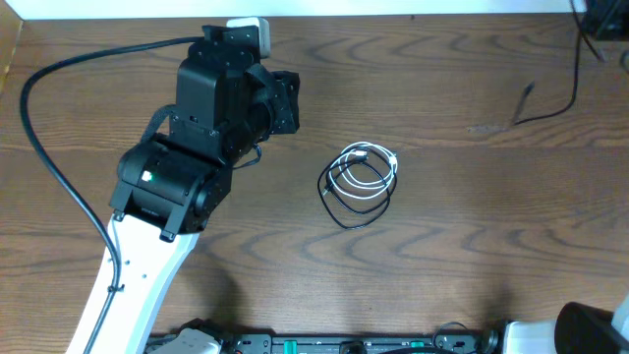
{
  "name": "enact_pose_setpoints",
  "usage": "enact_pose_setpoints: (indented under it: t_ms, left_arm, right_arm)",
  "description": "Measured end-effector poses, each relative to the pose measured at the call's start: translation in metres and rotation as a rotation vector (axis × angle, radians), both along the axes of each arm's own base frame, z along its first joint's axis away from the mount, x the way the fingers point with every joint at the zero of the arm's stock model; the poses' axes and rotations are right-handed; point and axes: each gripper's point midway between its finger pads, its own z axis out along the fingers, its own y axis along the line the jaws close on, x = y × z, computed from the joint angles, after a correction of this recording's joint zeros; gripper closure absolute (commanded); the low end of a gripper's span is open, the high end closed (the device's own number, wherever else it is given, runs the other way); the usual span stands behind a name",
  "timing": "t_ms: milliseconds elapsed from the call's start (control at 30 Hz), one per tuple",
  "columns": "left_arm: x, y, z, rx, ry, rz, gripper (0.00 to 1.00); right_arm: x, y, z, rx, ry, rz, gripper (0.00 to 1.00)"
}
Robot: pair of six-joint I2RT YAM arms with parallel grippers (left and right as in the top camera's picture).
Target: Untangle cables
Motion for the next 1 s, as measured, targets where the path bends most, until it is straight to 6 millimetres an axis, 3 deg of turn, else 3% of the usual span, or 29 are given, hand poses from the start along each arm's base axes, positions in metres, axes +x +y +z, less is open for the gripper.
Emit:
enact_pose_setpoints:
  t_ms: [100,333,533,667,867,933,1000]
  left_arm:
    - [0.002,-0.001,-0.003,0.005,0.008,0.0,0.59]
    - [0.015,-0.007,-0.024,0.028,0.058,-0.001,0.59]
    - [0.022,-0.01,-0.038,0.044,0.093,-0.001,0.59]
    - [0.024,-0.011,-0.042,0.048,0.102,-0.001,0.59]
    - [0.026,-0.012,-0.045,0.051,0.108,-0.001,0.59]
    - [0.027,-0.012,-0.047,0.052,0.112,-0.001,0.59]
    - [0.028,-0.012,-0.048,0.054,0.115,-0.001,0.59]
  right_arm:
    - [0.019,-0.03,-0.009,-0.014,-0.003,-0.066,0.99]
    - [0.072,-0.093,-0.052,-0.019,0.016,-0.165,0.99]
    - [0.087,-0.146,-0.056,-0.044,-0.035,-0.297,0.99]
    - [0.086,-0.159,-0.052,-0.065,-0.051,-0.356,0.99]
    - [0.094,-0.179,-0.061,-0.095,-0.045,-0.441,0.99]
    - [0.105,-0.188,-0.075,-0.109,-0.034,-0.457,0.99]
    - [0.121,-0.199,-0.103,-0.121,0.003,-0.465,0.99]
